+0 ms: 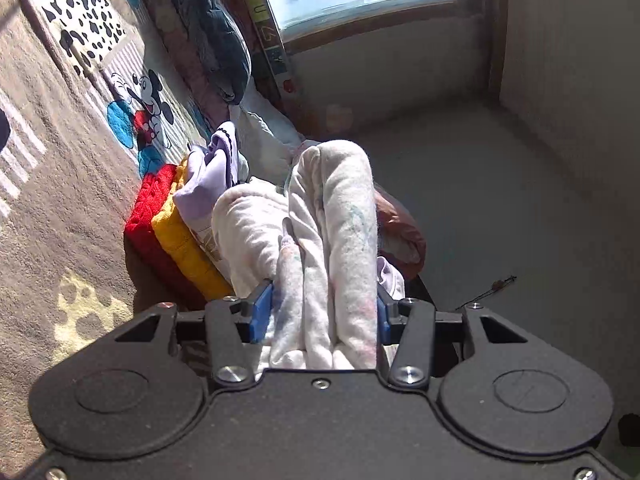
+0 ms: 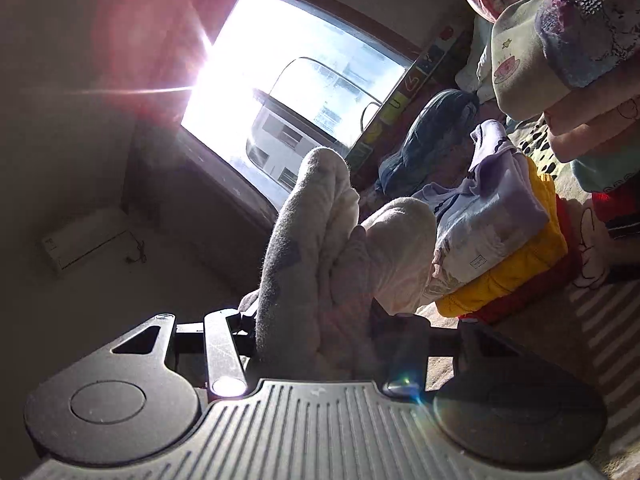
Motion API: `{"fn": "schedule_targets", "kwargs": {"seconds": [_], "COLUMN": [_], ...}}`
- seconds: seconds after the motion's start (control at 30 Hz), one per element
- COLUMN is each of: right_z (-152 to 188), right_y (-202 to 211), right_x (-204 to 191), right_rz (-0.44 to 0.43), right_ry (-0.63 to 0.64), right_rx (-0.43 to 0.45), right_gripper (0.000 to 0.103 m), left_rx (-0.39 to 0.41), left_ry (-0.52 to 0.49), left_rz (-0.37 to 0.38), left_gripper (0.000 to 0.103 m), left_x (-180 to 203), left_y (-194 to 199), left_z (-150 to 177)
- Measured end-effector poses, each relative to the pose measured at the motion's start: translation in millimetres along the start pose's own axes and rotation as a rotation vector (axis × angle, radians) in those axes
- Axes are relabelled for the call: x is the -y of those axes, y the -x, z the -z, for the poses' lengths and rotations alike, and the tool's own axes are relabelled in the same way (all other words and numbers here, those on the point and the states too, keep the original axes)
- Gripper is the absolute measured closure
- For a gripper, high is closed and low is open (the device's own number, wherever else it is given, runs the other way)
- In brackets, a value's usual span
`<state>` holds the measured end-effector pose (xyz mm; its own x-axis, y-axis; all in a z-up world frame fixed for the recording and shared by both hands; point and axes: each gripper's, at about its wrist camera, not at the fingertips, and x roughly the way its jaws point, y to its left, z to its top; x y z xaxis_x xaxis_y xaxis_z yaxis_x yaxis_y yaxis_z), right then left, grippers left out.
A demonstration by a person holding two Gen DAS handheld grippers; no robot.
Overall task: Fold clothes
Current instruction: 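Carry the garment bundle with both grippers toward the stack of folded clothes, then lower the bundle onto the purple-yellow-red clothes stack and open both grippers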
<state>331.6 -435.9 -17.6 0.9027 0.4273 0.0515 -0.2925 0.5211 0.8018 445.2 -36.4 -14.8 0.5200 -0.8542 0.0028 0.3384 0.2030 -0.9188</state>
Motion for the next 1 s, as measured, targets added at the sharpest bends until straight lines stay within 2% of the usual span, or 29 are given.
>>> {"fn": "schedule_targets", "kwargs": {"seconds": [0.13,0.27,0.37,0.43,0.5,0.53,0.57,0.6,0.63,0.67,0.77,0.9,1.0], "right_z": [-60,-106,-128,-135,-136,-134,-128,-121,-116,-110,-98,-93,-92], "right_y": [-46,-83,-104,-116,-126,-130,-139,-149,-158,-168,-167,-157,-148], "right_x": [3,12,26,41,61,72,86,100,111,121,116,89,71], "right_rz": [-0.012,-0.012,0.021,0.051,0.108,0.148,0.261,0.373,0.466,0.558,0.534,0.520,0.515], "right_ry": [0.024,0.019,0.024,0.016,-0.010,-0.030,-0.036,-0.043,-0.028,-0.014,0.064,0.145,0.194], "right_rx": [0.063,0.114,0.141,0.155,0.163,0.163,0.147,0.129,0.069,0.010,0.039,0.080,0.099], "right_gripper": [0.054,0.054,0.054,0.054,0.054,0.046,0.040,0.033,0.033,0.034,0.032,0.025,0.022], "left_rx": [-0.004,-0.010,-0.035,-0.049,-0.069,-0.081,-0.095,-0.114,-0.134,-0.142,-0.076,-0.064,-0.059], "left_ry": [-0.054,-0.105,-0.127,-0.099,-0.082,-0.071,-0.068,-0.091,-0.114,-0.126,-0.097,-0.174,-0.271], "left_rz": [0.056,0.100,0.098,0.102,0.042,-0.002,-0.058,-0.146,-0.235,-0.292,-0.226,-0.263,-0.297], "left_gripper": [0.056,0.056,0.056,0.056,0.056,0.055,0.054,0.051,0.049,0.046,0.036,0.025,0.023], "left_x": [15,24,18,4,-19,-32,-45,-56,-68,-77,-74,-56,-34], "left_y": [-52,-99,-133,-151,-171,-182,-192,-199,-206,-210,-194,-184,-173], "left_z": [-53,-95,-117,-124,-123,-122,-119,-113,-107,-101,-97,-97,-93]}}
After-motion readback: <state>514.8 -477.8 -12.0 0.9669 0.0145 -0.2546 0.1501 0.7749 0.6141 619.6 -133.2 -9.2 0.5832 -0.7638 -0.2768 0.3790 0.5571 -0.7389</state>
